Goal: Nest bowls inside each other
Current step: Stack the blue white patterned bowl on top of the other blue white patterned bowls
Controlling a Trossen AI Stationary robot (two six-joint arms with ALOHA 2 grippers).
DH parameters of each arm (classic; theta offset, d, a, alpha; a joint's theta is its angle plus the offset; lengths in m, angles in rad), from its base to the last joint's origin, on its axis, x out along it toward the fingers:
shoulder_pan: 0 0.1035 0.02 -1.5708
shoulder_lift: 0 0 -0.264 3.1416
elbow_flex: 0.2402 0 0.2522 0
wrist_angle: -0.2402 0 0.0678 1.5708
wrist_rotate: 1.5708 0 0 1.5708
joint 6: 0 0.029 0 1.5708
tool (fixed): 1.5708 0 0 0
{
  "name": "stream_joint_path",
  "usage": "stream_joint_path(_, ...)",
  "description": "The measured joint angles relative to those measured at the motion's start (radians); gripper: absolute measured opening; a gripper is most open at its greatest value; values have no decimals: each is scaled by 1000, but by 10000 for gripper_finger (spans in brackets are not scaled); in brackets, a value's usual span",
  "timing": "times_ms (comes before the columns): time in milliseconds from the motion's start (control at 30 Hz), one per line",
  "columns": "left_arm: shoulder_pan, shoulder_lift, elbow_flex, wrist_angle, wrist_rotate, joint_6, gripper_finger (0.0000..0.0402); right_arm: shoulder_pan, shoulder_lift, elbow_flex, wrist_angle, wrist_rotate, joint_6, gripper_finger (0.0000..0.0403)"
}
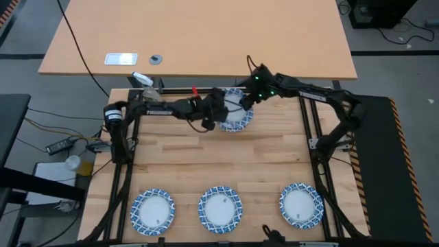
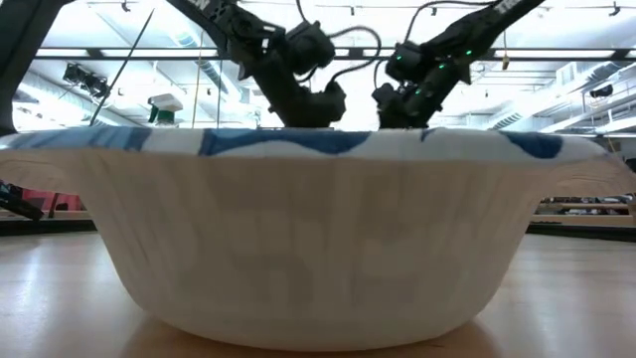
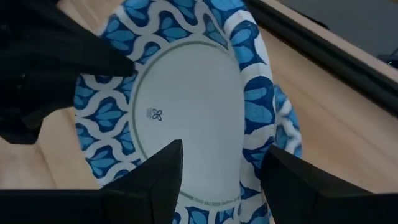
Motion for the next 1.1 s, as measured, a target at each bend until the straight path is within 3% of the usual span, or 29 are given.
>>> stream_joint_path(233, 60, 10, 0, -52, 105, -56, 167, -25, 92, 52, -54, -18, -29, 208)
stream_joint_path(700, 66, 10, 2, -182, 86, 1, 167, -51, 98, 52, -130, -8, -16, 208)
stream_joint_path(833, 68, 11, 2, -146, 85, -6, 169, -54, 99, 52, -140, 10, -15, 208)
stream_joint_path(1100, 62, 11, 2, -89, 89, 28, 224, -54, 99, 52, -167, 13, -31, 208)
